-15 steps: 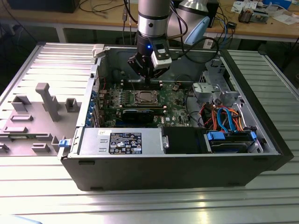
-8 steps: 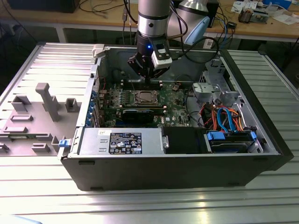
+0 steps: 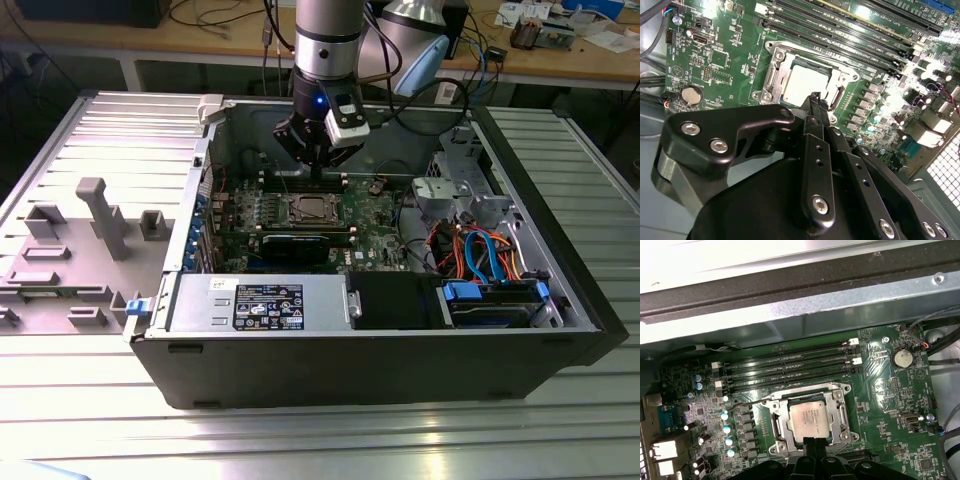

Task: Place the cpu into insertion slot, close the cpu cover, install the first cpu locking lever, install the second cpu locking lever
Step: 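Install the first cpu locking lever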

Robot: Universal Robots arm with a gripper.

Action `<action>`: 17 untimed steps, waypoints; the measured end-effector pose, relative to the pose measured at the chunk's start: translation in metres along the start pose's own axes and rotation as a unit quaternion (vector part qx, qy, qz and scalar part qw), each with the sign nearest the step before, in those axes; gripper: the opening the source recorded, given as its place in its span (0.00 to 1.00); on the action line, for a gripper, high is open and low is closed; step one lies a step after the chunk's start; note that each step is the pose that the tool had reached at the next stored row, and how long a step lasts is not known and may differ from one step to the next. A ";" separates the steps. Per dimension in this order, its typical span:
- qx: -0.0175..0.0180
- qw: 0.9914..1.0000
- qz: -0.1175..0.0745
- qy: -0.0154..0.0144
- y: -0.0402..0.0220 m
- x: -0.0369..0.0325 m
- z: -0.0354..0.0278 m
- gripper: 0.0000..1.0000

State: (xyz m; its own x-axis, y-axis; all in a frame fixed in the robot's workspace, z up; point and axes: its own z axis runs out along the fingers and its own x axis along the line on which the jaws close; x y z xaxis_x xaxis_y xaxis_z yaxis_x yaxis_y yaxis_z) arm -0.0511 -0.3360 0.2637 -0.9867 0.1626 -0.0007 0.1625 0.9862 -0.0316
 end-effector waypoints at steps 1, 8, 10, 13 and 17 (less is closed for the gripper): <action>0.000 1.000 -0.001 0.000 0.0000 0.0000 0.0000 0.11; 0.000 1.000 -0.005 0.000 0.0000 0.0000 0.0001 0.11; 0.000 1.000 -0.006 0.000 0.0000 0.0000 0.0002 0.11; 0.000 1.000 -0.009 0.000 0.0000 0.0000 0.0003 0.11; 0.000 1.000 -0.012 0.000 0.0000 0.0000 0.0003 0.11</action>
State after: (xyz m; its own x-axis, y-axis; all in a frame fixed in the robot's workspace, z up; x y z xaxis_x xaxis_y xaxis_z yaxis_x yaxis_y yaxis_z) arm -0.0511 -0.3360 0.2634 -0.9904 0.1385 -0.0007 0.1385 0.9898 -0.0322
